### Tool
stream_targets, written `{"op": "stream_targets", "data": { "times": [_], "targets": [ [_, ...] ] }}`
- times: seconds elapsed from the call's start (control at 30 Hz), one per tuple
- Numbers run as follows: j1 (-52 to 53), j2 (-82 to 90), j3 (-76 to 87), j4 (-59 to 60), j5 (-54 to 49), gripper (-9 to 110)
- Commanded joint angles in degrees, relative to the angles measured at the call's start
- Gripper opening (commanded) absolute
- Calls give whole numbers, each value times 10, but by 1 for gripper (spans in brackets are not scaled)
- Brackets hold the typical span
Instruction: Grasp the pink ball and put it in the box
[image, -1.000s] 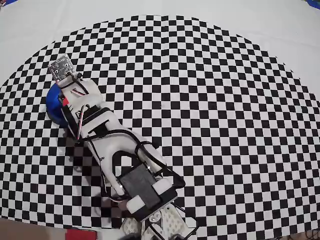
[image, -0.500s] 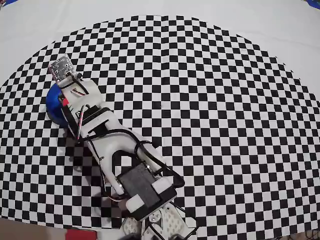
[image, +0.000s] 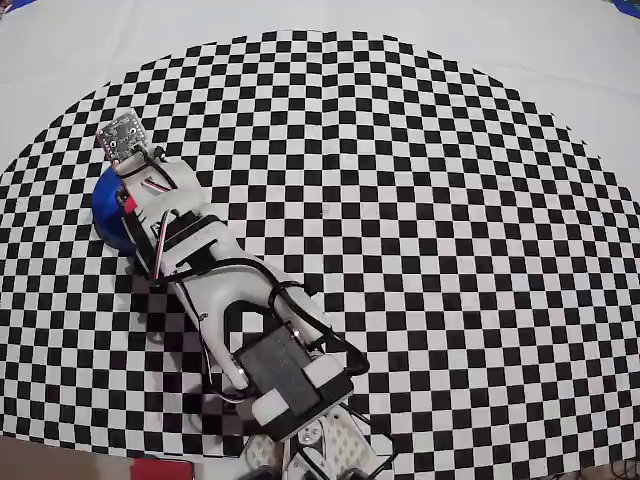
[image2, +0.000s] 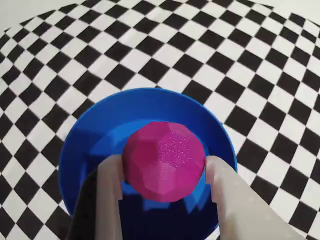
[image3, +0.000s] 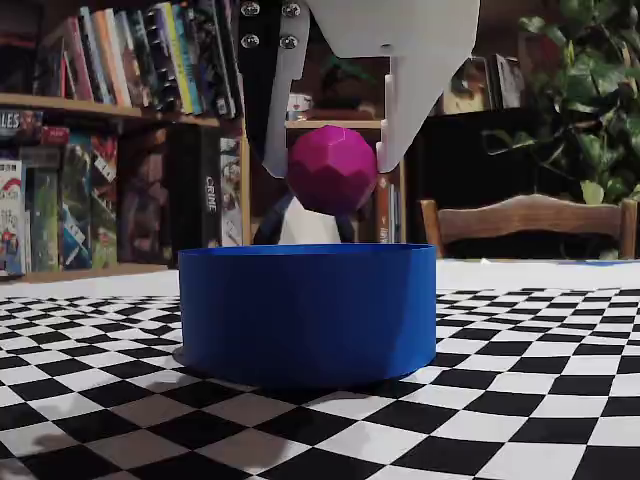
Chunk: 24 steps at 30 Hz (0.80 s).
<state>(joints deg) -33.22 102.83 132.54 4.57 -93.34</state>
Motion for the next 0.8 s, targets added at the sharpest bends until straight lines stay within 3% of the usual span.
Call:
{"op": "stream_targets", "data": {
  "times": [0.0,0.23,0.3,0.37,0.77],
  "targets": [
    [-1,3,-23,-9,-4,0],
    [-1,4,-23,-10,-4,1],
    [0,4,-23,-11,-4,17],
    [-1,3,-23,-16,-4,22],
    [2,14,-18,-31,1,23]
  ]
}}
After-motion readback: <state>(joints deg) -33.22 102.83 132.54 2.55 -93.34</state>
